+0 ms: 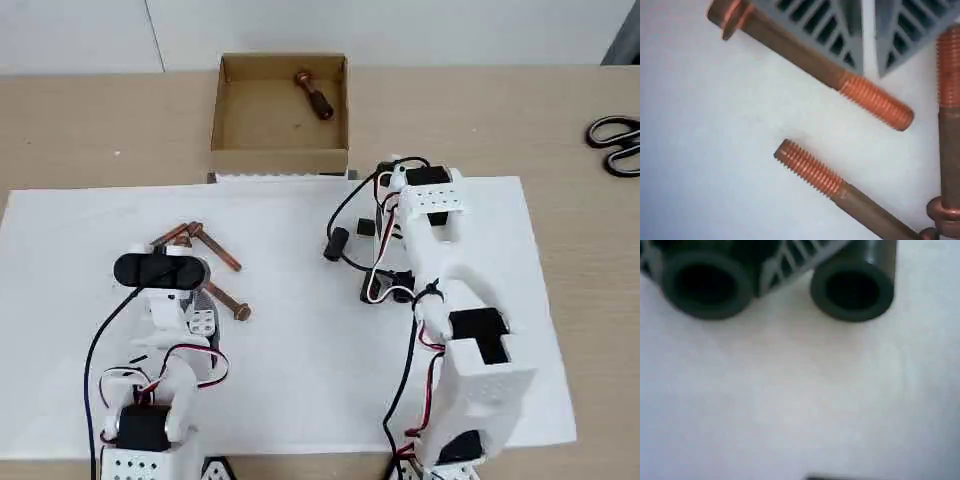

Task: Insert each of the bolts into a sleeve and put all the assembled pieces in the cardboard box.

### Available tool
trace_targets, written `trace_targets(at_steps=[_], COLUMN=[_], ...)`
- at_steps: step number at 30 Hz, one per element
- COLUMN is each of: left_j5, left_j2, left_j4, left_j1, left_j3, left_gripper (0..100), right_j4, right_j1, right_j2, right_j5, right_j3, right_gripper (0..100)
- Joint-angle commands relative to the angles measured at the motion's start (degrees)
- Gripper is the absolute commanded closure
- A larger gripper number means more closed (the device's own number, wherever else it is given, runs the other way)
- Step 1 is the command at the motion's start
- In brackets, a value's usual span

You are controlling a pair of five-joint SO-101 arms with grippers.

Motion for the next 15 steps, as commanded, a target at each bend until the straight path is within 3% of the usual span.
trace_targets(at_steps=[1,7,15], left_j5=[-0.18,0.09,-1.32], left_j2=[-0.70,-0.70,-0.09], left_j4=[-1.23,-1.05,-0.88], left_j1=[-0.26,-0.18,0.18], left_j3=[-0.22,-2.07,-14.37], left_gripper=[99,99,99], right_j4=[4.35,12.18,12.35], right_j1=[-0.13,-0.22,-0.04], right_j2=[-0.40,-7.16,-24.13], right_j5=[0.62,0.70,4.48], right_j3=[-5.01,-17.32,-10.73], right_gripper=[99.5,99.6,99.6])
